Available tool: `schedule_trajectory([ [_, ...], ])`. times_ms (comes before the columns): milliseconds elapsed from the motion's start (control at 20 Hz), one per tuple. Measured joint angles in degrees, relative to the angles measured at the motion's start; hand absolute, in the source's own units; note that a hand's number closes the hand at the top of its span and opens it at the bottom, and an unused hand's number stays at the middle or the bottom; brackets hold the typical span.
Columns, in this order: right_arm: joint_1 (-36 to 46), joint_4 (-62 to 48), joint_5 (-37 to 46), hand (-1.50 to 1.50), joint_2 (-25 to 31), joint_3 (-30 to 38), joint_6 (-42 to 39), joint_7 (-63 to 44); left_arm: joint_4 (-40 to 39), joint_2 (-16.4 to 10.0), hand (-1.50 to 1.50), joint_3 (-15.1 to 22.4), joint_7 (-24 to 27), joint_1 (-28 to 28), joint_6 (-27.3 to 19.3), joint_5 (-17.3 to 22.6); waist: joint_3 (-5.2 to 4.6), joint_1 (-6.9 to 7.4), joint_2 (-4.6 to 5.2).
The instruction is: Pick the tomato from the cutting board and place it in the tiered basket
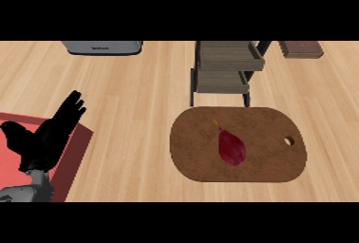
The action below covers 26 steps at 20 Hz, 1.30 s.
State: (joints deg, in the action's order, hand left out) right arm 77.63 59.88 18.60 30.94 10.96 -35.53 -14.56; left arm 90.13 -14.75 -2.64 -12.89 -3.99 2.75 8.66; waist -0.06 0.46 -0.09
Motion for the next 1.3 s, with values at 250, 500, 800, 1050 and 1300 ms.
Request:
schedule_trajectory([
  [250,-0.6,-0.1,1.2,1.5,-3.2,-1.9,1.8,-2.0,-0.6,0.9,0.0,0.2,0.4,-0.7,-0.6,-1.3,0.02,-0.02,0.07],
  [500,-1.5,-1.9,4.6,1.5,-4.7,-4.0,5.4,0.8,1.1,1.1,0.0,0.0,-0.9,-0.1,-0.1,-0.8,0.03,0.25,0.15],
  [800,-1.7,-5.0,8.9,1.5,-7.4,-6.0,11.5,3.5,-0.8,1.2,0.0,-0.5,0.3,-1.2,0.7,-1.4,0.03,0.32,0.25],
  [1050,-1.2,-7.0,10.5,1.5,-10.7,-4.6,19.9,4.5,1.1,1.8,0.0,0.1,-0.9,-0.2,0.5,-1.8,0.05,0.65,0.27],
  [1300,-0.9,-10.8,11.0,-1.5,-12.2,-3.8,23.7,7.8,0.9,1.6,0.0,-0.5,-0.8,-0.3,1.3,-1.6,0.04,0.58,0.3],
])
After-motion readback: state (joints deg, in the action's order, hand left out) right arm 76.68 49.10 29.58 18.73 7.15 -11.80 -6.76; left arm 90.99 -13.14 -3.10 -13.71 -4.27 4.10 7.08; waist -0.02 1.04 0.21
